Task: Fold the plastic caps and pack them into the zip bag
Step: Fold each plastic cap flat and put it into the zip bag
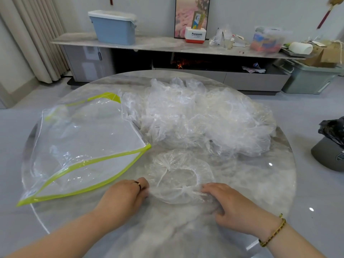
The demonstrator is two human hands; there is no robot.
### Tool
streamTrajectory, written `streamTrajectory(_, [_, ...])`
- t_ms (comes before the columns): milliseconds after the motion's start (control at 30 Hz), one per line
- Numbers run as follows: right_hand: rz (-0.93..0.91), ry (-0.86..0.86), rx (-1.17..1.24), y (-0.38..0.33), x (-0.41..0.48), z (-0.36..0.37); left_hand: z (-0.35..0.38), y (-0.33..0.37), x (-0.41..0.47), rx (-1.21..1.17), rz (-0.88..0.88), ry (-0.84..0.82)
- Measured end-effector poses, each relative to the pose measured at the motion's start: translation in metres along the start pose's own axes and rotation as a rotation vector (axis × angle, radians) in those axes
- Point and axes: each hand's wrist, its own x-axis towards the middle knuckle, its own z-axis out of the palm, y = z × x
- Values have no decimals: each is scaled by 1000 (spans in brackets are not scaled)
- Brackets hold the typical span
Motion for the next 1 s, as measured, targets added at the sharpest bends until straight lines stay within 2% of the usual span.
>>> streamTrajectory(67, [10, 37, -39, -7, 1, 5, -1, 1, -4, -276, -140, 15])
streamTrajectory(133, [-2, 176, -86, -11, 6, 10, 4, 5, -8, -532, -213, 135])
streamTrajectory(200, [-37, 304, -125, -19, 11, 8, 5, 11, -9, -684, -252, 262])
streamTrajectory(300, [28, 211, 13, -27, 9, 6, -2, 22, -4, -839, -261, 324])
streamTrajectory(367, [69, 219, 174, -30, 9, 3, -7, 29, -2, -879, -276, 362])
streamTrajectory(467, [125, 222, 290, -33, 10, 3, -10, 39, 2, -796, -302, 400])
streamTrajectory(567, [206, 220, 273, -36, 15, 3, -8, 40, 3, -715, -329, 256])
streamTrajectory(633, [232, 221, 234, -37, 19, 3, -5, 35, 2, -570, -359, 153])
streamTrajectory(700, [259, 225, 192, -39, 22, 3, -5, 32, 2, -441, -403, 101])
streamTrajectory(867, [351, 223, 55, -45, 28, 6, -4, 24, 9, -327, -571, 13])
streamTrajectory(1000, [420, 221, 22, -45, 32, 9, -4, 22, 12, -123, -617, -143])
